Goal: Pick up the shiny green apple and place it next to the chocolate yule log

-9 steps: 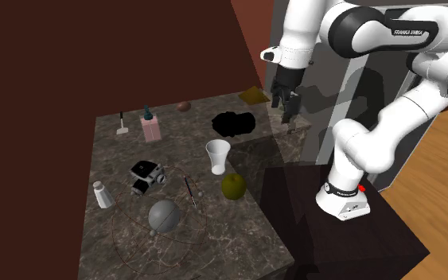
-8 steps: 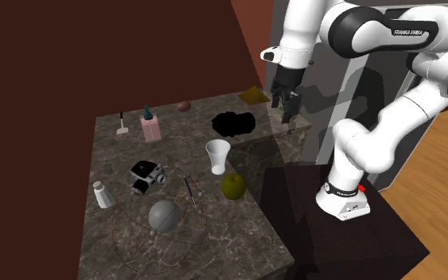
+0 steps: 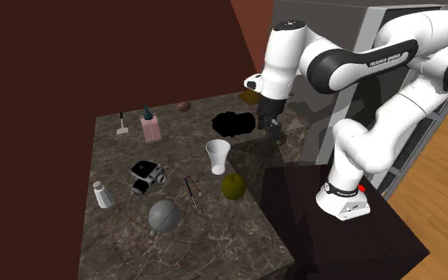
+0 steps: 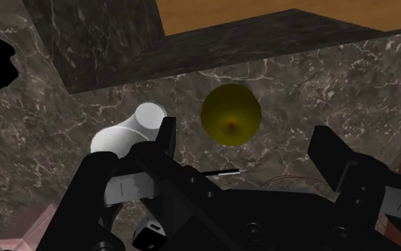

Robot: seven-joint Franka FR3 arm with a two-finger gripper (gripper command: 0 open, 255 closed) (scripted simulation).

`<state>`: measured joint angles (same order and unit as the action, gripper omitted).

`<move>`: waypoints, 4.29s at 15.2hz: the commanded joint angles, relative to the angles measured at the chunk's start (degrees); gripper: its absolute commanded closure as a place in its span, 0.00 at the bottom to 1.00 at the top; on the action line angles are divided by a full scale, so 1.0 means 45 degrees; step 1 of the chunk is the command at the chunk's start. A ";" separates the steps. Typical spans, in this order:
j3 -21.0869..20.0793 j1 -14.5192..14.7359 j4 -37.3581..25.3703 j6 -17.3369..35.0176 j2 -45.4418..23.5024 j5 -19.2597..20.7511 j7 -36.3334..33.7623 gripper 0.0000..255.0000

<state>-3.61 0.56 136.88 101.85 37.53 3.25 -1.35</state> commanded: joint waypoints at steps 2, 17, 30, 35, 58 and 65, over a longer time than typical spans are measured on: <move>-0.0236 -0.0124 0.0334 0.1462 -0.1054 0.0131 -0.0519 0.00; -0.1023 -0.0573 0.0862 0.5850 -0.4908 0.1030 -0.2488 0.00; -0.1016 -0.0603 0.0993 0.6140 -0.5069 0.1091 -0.2527 1.00; -0.1017 -0.0603 0.0992 0.6138 -0.5068 0.1091 -0.2527 1.00; -0.0877 -0.0492 -0.1668 0.2225 -0.3761 0.0641 -0.1810 1.00; -0.0856 -0.0493 -0.2768 0.1028 -0.3654 0.0590 -0.1649 1.00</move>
<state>-7.45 -1.65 125.20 107.11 21.24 5.91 -8.83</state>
